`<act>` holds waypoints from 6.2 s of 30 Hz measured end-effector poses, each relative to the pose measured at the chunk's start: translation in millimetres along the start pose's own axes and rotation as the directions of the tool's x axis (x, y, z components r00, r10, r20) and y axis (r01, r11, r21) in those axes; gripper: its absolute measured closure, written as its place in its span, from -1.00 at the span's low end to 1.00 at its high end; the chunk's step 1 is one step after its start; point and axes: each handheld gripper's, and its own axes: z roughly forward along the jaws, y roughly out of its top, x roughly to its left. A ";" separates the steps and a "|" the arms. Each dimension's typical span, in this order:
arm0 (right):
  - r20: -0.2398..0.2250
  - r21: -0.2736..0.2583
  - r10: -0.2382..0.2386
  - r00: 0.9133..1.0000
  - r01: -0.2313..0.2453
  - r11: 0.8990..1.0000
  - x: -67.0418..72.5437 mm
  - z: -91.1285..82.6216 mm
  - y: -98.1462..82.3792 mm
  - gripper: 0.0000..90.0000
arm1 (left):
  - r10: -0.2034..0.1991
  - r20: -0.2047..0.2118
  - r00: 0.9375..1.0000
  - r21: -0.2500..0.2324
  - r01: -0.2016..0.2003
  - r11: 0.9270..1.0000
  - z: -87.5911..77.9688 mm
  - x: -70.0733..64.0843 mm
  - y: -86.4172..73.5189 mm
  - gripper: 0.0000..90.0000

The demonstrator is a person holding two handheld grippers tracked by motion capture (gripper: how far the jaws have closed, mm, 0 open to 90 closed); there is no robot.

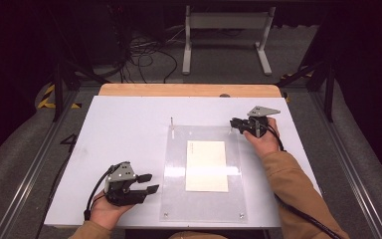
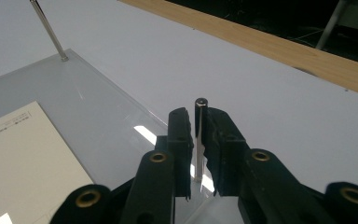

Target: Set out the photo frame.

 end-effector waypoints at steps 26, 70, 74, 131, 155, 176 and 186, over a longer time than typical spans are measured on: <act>-0.018 0.042 0.168 0.986 -0.168 0.985 -13.3 9.6 2.9 0.91 | -0.008 -0.021 1.000 -0.012 0.008 1.000 -3.1 5.8 -1.9 0.15; -0.077 0.101 0.353 0.932 -0.345 0.933 -31.2 17.9 9.3 0.88 | 0.464 -0.140 0.875 -0.035 -0.473 0.881 39.0 -12.6 1.5 -0.62; -0.072 0.100 0.356 0.932 -0.349 0.932 -30.7 18.0 9.3 0.88 | 0.504 -0.134 0.854 -0.075 -0.515 0.854 45.8 -12.4 5.2 -0.64; -0.176 -0.073 0.034 0.984 -0.047 0.996 36.6 -142.4 -7.4 -0.17 | 0.456 -0.206 0.866 -0.203 -0.493 0.846 43.7 -13.3 22.1 0.13; -0.292 -0.066 -0.318 0.902 0.312 0.948 82.3 -139.7 -42.8 -0.36 | 0.394 -0.184 0.900 -0.244 -0.431 0.869 39.2 -12.2 27.6 0.13; -0.224 -0.168 -0.508 0.832 0.480 0.861 106.4 -111.4 -36.4 -0.11 | 0.392 -0.167 0.905 -0.255 -0.423 0.869 39.4 -11.8 29.1 0.13; -0.171 -0.222 -0.472 0.865 0.433 0.874 105.0 -118.9 -30.6 0.26 | 0.350 -0.152 0.924 -0.284 -0.380 0.880 38.8 -11.1 36.0 0.15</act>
